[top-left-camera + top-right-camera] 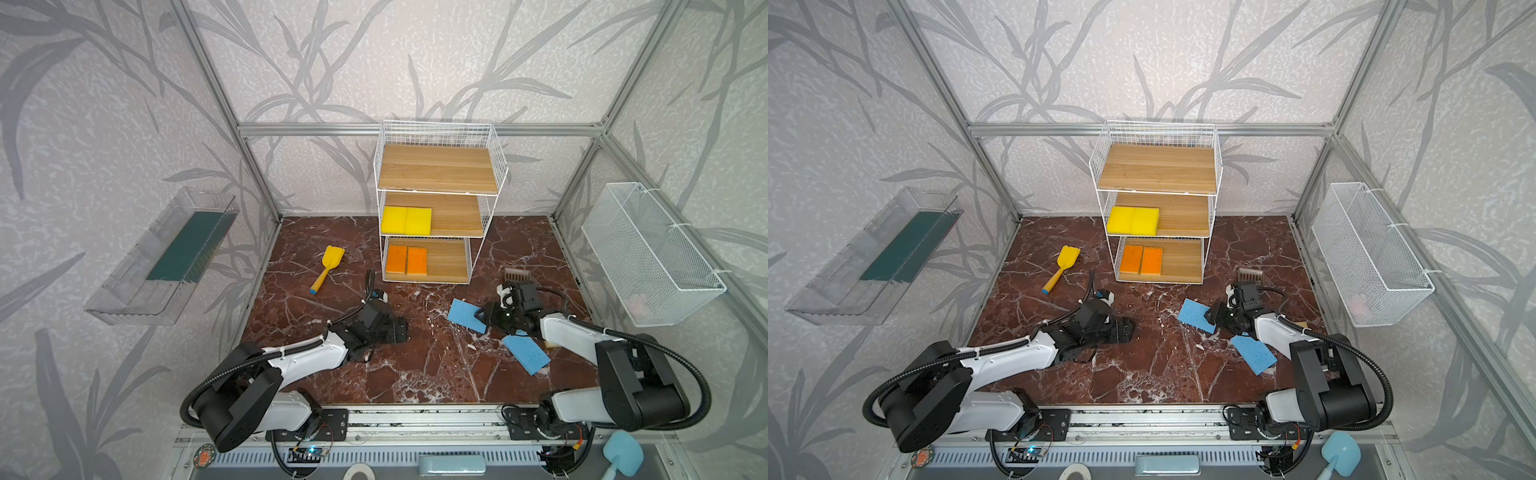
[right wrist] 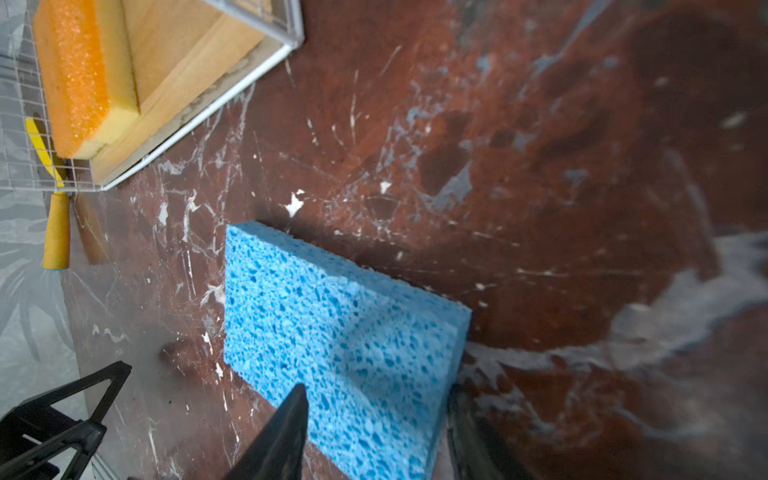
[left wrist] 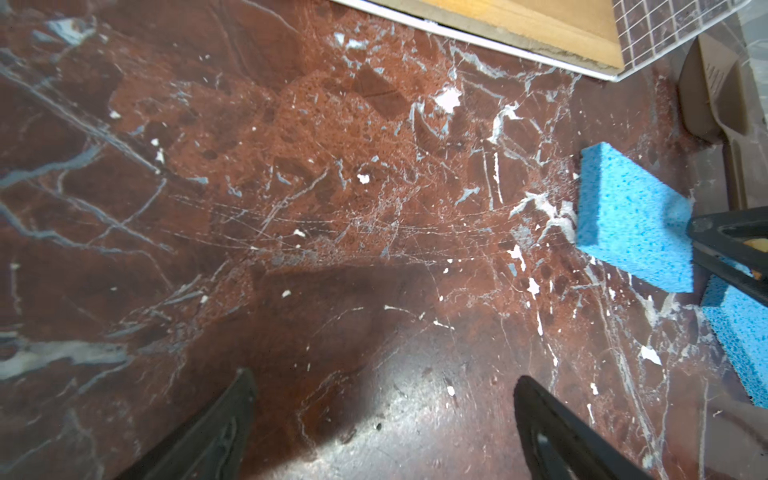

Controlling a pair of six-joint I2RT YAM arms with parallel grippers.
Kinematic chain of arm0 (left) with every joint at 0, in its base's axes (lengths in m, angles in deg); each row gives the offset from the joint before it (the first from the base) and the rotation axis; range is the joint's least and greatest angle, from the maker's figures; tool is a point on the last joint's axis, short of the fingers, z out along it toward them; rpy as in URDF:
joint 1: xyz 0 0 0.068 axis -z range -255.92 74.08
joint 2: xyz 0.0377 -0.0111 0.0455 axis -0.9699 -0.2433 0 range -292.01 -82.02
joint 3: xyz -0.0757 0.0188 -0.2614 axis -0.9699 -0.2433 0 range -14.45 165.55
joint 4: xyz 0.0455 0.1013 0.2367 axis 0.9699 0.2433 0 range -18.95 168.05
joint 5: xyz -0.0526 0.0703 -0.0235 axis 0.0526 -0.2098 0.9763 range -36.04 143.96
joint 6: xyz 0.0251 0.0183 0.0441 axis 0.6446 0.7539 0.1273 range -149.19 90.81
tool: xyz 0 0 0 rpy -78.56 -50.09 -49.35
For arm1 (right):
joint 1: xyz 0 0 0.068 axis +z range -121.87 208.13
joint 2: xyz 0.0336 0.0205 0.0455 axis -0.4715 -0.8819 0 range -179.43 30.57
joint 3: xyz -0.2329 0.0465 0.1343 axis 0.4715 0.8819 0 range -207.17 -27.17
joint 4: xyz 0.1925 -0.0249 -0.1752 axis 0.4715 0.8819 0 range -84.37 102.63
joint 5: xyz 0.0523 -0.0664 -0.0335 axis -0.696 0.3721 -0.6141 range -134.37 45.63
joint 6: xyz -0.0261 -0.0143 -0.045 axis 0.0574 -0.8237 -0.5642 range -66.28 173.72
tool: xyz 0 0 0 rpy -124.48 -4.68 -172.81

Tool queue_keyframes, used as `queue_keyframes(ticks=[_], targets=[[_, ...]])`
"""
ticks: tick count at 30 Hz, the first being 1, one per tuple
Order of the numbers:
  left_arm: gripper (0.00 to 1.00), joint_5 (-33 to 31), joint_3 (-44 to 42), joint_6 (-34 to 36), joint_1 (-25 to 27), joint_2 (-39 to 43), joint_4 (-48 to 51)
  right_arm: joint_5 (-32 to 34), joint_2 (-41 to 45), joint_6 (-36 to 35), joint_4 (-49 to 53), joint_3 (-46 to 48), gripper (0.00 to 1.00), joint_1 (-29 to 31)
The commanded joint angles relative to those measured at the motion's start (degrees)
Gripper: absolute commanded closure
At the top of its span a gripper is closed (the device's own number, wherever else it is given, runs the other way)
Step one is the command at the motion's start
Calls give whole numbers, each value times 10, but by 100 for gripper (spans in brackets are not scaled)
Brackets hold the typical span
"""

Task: Place and organize the cleaning sponges onto the shelf
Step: 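Move the right gripper down to the blue sponge nearer the shelf, then grasp the blue sponge with the left gripper beside the right gripper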

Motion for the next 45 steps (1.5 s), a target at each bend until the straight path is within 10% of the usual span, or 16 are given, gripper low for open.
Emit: queue_keyframes(ticks=[1,11,18,26,45], targets=[[1,-19,-5,3,2,14,11,-11,-5,-10,-7,-3,46,50],[1,-40,-2,9,1,21,9,38,31,53,-36,8,46,227],[1,-47,-10,9,0,41,21,117,119,-31,57,-22,45,193],[1,-20,-4,4,0,17,4,-7,87,-74,32,-28,45,34],[1,-28,-6,2,0,14,4,-78,-65,-86,-9,-49,62,64]])
